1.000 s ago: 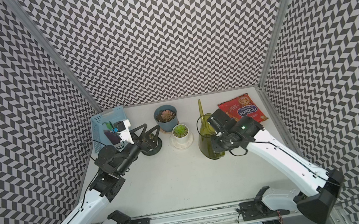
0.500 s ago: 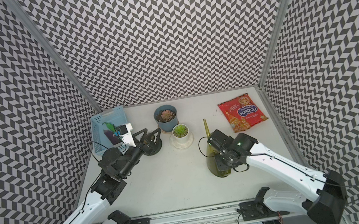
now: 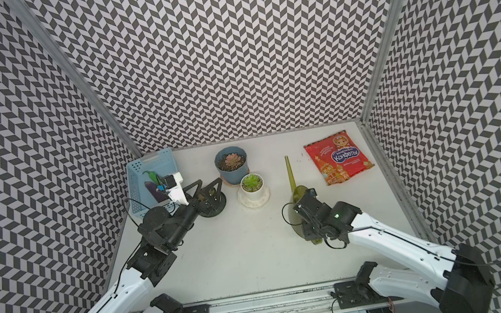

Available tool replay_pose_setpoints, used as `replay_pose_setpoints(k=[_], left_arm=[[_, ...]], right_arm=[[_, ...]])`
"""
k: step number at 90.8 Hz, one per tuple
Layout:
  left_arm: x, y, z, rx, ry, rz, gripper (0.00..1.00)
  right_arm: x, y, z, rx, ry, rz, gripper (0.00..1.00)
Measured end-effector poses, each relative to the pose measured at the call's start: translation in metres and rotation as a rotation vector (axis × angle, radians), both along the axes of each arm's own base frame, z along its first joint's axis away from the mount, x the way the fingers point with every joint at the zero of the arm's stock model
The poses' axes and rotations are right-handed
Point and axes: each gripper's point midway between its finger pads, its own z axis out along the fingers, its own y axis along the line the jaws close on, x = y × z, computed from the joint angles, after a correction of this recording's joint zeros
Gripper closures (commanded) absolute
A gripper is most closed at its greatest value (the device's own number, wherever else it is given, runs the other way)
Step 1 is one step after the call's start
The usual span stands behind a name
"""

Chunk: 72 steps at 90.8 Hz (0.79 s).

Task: Water the succulent around the soil edge
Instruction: Place the watering can at the center of the board.

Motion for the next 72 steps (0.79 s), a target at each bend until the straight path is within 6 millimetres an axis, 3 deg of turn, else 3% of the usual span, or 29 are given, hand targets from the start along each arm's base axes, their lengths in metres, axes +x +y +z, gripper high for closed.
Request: replay_pose_setpoints(k=[19, 27, 42, 55, 72], left_arm=[[0.009, 0.001, -0.002, 0.037, -0.001, 0.033, 0.00], [0.018, -0.006, -0.003, 0.059, 0.010, 0.027, 0.00], [0.022, -0.019, -0.018, 0.095, 0.047, -0.024, 0.00], [0.010, -0.035, -0.032, 0.097, 0.083, -0.105, 0.00], [-0.029, -0.077, -0.058, 0.154, 0.151, -0.276, 0.00]], right_arm=[[0.008, 0.000, 0.009, 0.024, -0.052, -0.037, 0.50], [0.010, 0.006, 0.005, 0.030, -0.031, -0.032, 0.55], [0.008, 0.024, 0.005, 0.082, 0.001, 0.010, 0.55], [0.009, 0.046, 0.022, 0.184, -0.007, 0.062, 0.52], [0.019, 0.068, 0.055, 0.283, -0.064, 0.111, 0.53]])
